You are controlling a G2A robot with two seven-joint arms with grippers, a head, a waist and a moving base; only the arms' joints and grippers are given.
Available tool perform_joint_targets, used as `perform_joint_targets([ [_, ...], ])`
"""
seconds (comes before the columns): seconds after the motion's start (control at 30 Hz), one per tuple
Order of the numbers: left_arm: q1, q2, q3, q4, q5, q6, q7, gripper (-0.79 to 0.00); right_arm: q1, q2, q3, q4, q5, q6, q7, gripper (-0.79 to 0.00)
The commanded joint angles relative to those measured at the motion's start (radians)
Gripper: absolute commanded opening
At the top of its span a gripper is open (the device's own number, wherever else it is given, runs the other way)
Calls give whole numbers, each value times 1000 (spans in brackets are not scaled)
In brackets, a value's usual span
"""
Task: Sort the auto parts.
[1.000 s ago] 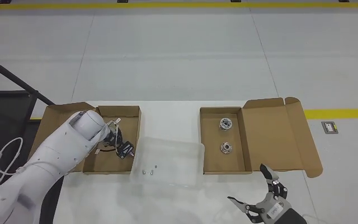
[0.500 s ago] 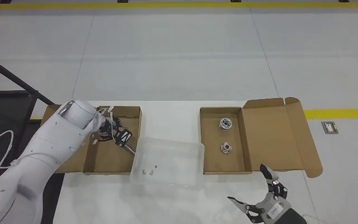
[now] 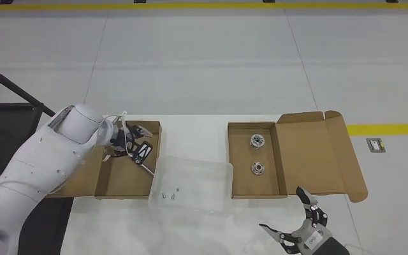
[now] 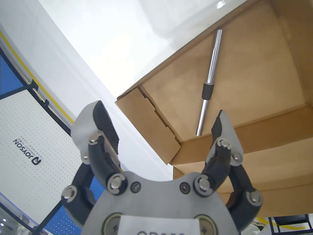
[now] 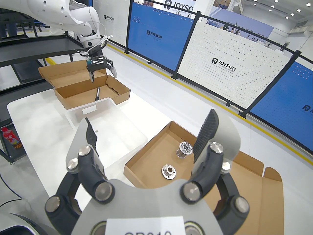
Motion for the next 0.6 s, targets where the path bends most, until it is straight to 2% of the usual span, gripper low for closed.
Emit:
perform_joint_targets([
  [0.0, 19, 36, -25, -102, -7, -26, 2, 0, 0, 0, 0, 0, 0, 0, 0, 0],
  [0.13, 62, 96, -75, -272, -20, -80, -23, 0, 0, 0, 0, 0, 0, 0, 0, 0],
  [0.27, 103, 131, -99, -409, -32, -105, -36, 0, 0, 0, 0, 0, 0, 0, 0, 0],
  [0.43, 113, 131, -93, -507, -55, -135, -44, 0, 0, 0, 0, 0, 0, 0, 0, 0],
  [0.57, 100, 114, -67, -514, -63, -156, -26, 0, 0, 0, 0, 0, 0, 0, 0, 0],
])
